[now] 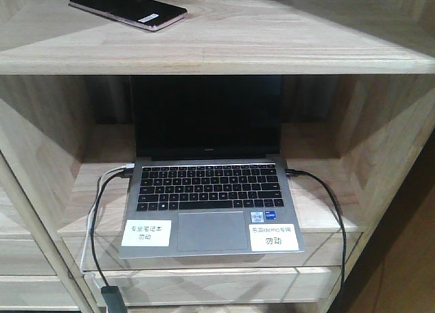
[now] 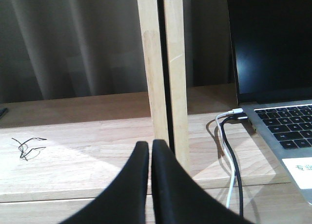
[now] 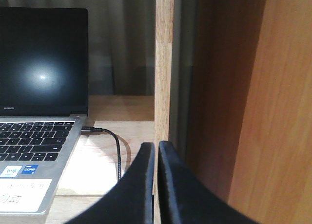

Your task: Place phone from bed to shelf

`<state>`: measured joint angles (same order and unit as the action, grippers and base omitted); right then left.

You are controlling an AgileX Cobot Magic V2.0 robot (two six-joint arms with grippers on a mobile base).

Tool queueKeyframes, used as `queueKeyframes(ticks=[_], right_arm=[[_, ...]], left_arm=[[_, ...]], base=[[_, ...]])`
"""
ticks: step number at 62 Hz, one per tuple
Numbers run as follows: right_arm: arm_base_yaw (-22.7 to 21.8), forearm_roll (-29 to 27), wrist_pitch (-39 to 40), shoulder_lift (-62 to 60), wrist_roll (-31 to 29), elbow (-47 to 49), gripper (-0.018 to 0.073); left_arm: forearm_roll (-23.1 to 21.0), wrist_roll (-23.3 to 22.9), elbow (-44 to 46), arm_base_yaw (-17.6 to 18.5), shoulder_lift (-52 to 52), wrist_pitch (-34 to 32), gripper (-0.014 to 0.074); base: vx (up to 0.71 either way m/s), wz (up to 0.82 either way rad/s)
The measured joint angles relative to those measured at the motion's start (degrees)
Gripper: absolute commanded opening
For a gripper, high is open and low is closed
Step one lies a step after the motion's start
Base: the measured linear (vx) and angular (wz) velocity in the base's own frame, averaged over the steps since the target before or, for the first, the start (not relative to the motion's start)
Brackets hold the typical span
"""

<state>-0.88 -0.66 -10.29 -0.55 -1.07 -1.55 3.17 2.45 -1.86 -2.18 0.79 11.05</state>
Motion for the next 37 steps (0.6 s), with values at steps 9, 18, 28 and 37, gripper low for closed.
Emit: queueKeyframes(ticks=[9,18,28,37], right_arm=[[0.0,0.0,0.0,0.0,0.0,0.0,-0.0003],[0.0,0.0,0.0,0.0,0.0,0.0,-0.0003],[0.0,0.0,0.0,0.0,0.0,0.0,-0.0003],[0.0,0.0,0.0,0.0,0.0,0.0,-0.0003]], left_arm=[[0.0,0.0,0.0,0.0,0.0,0.0,0.0001],[0.0,0.0,0.0,0.0,0.0,0.0,0.0001],[0.0,0.0,0.0,0.0,0.0,0.0,0.0001],[0.0,0.0,0.0,0.0,0.0,0.0,0.0001]], base=[[0.0,0.0],[0.0,0.0],[0.0,0.0],[0.0,0.0]])
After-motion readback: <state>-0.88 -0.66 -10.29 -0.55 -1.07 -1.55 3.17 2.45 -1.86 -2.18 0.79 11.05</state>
